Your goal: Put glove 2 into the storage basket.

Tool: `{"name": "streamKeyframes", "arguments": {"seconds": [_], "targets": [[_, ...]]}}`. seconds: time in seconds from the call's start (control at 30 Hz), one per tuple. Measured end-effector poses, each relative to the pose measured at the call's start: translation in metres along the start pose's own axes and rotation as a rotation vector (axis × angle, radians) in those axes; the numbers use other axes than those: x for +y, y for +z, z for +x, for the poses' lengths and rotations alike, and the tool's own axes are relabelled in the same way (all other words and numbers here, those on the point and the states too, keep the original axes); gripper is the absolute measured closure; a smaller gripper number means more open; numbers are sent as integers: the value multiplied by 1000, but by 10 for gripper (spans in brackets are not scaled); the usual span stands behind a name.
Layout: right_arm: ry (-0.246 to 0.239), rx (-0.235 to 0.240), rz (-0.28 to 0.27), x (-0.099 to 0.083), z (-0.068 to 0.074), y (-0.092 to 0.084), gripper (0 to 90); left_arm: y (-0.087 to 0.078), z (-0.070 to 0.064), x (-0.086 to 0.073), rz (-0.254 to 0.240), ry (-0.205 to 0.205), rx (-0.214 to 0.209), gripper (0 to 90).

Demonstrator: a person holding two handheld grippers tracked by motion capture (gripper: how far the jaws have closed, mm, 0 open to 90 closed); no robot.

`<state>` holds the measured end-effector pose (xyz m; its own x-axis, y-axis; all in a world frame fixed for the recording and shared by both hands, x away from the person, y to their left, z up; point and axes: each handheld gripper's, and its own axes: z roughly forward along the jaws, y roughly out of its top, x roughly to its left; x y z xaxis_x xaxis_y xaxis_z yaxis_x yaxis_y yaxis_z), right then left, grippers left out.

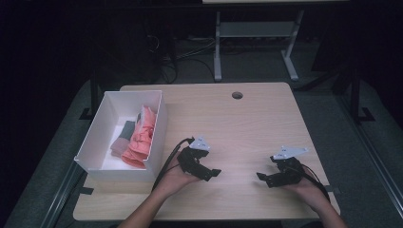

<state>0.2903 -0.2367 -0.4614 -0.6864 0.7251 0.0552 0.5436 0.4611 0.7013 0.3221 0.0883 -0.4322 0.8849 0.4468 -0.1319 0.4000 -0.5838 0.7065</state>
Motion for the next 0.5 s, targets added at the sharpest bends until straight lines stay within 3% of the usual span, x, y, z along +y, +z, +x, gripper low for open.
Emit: {"name": "streamKeyframes", "arguments": {"seconds": [0.17, 0.33, 0.5], "targets": [[0, 7, 2, 0, 1, 0, 134, 7, -1, -7, 14, 5, -8, 138], [-5, 12, -1, -1, 0, 1, 134, 12, -3, -11, 43, 49, 8, 137], [-5, 18, 7, -1, 1, 3, 134, 15, -2, -15, 45, 39, 2, 137]]}}
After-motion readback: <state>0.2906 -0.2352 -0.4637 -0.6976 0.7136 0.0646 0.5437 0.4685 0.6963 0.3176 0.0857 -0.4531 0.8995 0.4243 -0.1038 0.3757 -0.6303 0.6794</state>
